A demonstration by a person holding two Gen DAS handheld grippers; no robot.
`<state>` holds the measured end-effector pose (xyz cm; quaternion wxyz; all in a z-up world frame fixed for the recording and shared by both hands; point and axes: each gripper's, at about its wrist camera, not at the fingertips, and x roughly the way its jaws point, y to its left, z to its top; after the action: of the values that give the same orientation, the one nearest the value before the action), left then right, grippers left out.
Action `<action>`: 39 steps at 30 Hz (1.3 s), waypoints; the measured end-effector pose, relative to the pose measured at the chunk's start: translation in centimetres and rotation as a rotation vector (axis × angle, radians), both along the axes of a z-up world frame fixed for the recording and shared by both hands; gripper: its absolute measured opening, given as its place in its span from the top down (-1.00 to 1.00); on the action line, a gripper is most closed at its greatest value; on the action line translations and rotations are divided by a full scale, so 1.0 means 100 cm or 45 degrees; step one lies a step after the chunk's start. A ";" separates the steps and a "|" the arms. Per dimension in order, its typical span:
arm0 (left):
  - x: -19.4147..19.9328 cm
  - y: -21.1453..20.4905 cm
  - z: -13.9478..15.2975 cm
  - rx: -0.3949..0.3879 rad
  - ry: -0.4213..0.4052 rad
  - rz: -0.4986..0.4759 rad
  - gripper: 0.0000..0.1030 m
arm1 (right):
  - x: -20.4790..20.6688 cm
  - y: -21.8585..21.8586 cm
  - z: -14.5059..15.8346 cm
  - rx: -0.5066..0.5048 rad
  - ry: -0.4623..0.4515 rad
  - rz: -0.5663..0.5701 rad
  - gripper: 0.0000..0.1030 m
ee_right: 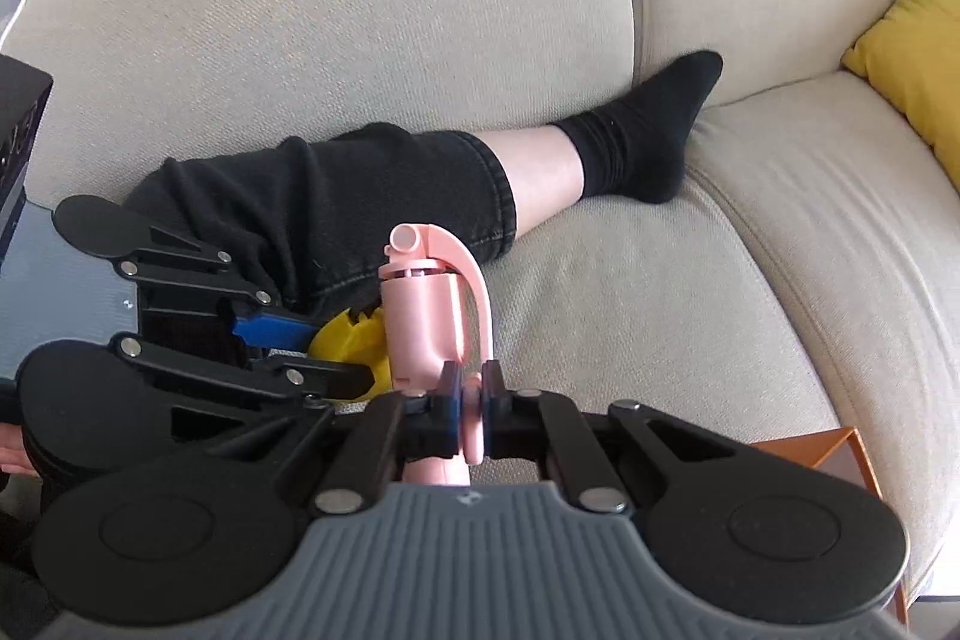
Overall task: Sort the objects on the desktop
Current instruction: 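Carry the selfie stick into the box with the right tool while the left tool carries the tape measure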
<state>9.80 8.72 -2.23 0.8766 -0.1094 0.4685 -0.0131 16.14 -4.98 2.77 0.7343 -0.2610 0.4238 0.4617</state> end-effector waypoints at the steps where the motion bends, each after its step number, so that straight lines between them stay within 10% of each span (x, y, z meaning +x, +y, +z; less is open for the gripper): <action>1: -0.006 -0.001 0.006 0.006 -0.018 -0.002 0.57 | -0.006 -0.003 0.008 0.014 -0.018 0.011 0.88; 17: -0.039 -0.050 0.050 -0.031 -0.143 -0.196 0.57 | -0.085 -0.117 0.088 0.042 -0.193 0.031 0.88; 39: -0.024 -0.096 0.031 -0.081 -0.089 -0.344 0.57 | -0.115 -0.168 -0.009 -0.396 -0.154 0.276 0.88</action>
<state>7.42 -0.85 0.90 0.8788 -0.0725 0.4473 -0.1496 4.60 -21.77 1.84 0.6551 -0.4427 0.4145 0.4506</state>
